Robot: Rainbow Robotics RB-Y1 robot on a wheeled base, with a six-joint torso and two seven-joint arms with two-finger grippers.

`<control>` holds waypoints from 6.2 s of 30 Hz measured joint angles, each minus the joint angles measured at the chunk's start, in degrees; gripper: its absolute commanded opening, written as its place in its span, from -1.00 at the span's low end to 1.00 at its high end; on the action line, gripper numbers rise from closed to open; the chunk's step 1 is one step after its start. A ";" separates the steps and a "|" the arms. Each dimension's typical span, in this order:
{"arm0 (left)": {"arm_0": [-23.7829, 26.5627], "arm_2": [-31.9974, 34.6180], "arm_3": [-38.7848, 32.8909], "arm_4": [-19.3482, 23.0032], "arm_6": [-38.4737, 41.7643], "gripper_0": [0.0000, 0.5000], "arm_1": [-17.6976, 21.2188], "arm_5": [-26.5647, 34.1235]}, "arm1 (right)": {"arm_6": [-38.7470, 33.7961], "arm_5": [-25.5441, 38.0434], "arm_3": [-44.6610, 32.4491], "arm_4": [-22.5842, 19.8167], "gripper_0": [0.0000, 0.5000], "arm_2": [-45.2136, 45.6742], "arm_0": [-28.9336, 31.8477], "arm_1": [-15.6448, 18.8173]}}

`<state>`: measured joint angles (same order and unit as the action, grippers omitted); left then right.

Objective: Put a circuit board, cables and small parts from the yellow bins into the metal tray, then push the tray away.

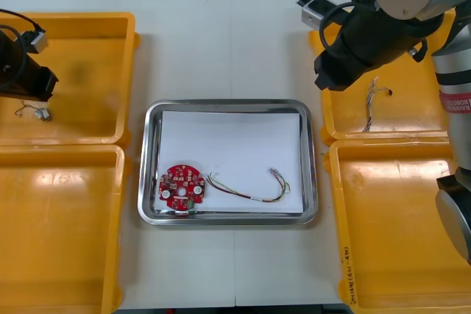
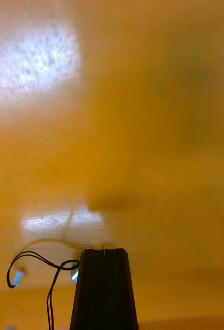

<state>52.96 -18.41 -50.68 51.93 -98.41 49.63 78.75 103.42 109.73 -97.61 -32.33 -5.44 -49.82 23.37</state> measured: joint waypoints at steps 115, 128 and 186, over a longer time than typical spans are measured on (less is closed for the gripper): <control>-10.07 0.57 -6.19 0.98 0.00 -1.00 3.02 -6.74 | -12.38 -20.71 25.16 8.32 1.00 7.09 7.56 1.92; -5.76 5.91 -8.99 1.36 0.03 -1.00 3.48 11.76 | -14.20 -20.97 25.16 8.30 1.00 6.62 8.43 1.77; -2.34 7.72 -48.71 -4.59 46.20 -1.00 -13.76 30.80 | -16.97 -13.10 24.63 5.32 -1.00 10.42 5.49 1.84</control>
<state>50.62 -10.69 -99.39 47.34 -52.22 35.87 109.55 86.45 96.62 -72.98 -27.01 4.98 -44.33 25.20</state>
